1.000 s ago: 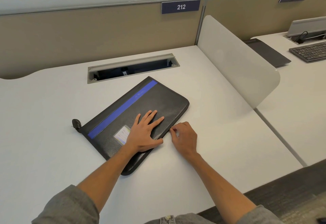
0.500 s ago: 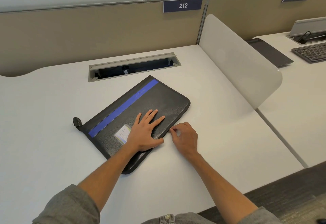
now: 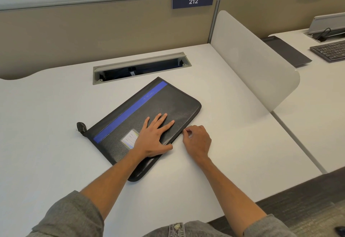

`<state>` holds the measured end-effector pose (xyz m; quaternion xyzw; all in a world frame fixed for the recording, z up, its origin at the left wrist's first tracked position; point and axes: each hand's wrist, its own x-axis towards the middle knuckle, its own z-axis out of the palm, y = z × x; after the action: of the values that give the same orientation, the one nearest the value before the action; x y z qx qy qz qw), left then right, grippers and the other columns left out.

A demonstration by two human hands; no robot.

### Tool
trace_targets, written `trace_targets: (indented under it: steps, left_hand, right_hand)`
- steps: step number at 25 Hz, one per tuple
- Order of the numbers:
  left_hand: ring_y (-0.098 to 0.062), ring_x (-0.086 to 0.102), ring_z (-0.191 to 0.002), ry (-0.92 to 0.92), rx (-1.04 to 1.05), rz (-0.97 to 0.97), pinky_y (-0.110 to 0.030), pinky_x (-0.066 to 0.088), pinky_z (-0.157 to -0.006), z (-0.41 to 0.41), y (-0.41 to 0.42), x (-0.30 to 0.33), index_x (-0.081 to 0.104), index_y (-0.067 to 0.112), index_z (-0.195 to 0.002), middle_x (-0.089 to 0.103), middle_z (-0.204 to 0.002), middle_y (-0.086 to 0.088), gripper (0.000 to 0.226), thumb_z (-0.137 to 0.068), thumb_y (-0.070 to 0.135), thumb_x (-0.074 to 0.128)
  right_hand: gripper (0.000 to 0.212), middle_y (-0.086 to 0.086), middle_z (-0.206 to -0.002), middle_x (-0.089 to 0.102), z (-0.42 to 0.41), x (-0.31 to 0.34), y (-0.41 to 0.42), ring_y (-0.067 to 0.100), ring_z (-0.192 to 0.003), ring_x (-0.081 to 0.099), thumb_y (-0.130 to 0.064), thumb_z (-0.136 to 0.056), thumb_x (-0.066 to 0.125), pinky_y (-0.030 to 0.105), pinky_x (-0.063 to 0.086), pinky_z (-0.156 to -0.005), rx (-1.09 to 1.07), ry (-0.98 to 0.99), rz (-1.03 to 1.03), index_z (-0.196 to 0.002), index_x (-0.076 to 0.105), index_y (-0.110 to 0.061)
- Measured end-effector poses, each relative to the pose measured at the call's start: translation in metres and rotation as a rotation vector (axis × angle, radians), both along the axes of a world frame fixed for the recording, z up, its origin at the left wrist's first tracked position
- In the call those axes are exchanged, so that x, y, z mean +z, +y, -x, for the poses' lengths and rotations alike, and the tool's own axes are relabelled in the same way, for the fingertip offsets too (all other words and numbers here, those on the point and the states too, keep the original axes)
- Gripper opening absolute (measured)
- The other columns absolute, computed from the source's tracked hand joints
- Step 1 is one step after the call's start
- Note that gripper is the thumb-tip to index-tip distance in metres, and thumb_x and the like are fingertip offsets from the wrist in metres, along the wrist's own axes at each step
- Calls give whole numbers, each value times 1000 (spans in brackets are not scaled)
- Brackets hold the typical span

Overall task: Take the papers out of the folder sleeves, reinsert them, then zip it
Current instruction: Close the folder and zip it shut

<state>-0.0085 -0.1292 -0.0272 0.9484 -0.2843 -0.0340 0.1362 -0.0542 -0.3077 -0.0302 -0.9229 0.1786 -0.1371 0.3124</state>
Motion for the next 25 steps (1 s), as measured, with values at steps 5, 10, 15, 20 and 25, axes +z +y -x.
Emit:
trace_targets:
  steps: [5,10,15,20,25]
  left_hand:
    - [-8,-8,-149,4,2,-3,-47,-7,-120,0,0,1,15,47,-151,1,-163,9,88,-71,64,47]
    - [-8,-7,-149,-8,12,7,-45,-8,-120,1,0,0,17,47,-151,3,-163,9,87,-71,64,48]
    - [-9,-4,-149,-19,18,19,-45,-7,-120,2,0,0,19,47,-150,5,-163,9,86,-71,64,47]
    - [-10,-2,-149,-23,17,33,-45,-6,-120,2,0,-2,22,46,-150,6,-163,9,86,-71,64,48]
    - [-9,-5,-149,0,7,33,-49,-3,-120,1,1,-1,21,46,-150,4,-163,9,88,-69,62,50]
  right_hand:
    - [8,-3,-82,67,-3,2,1,18,-90,60,-21,-87,64,31,44,-67,-38,15,-19,-87,72,-19]
    - [2,-4,-78,68,4,-1,-2,18,-83,62,-17,-83,70,29,45,-62,103,-78,33,-81,72,-17]
    - [10,-8,-71,67,10,-5,-2,15,-73,62,-15,-74,80,21,43,-54,240,-217,156,-73,71,-18]
    - [9,-13,-72,66,12,-10,-3,11,-76,59,-19,-76,77,21,42,-53,305,-230,189,-73,69,-22]
    - [6,-8,-71,67,5,-4,0,16,-79,62,-19,-78,74,29,46,-53,119,-116,98,-74,70,-19]
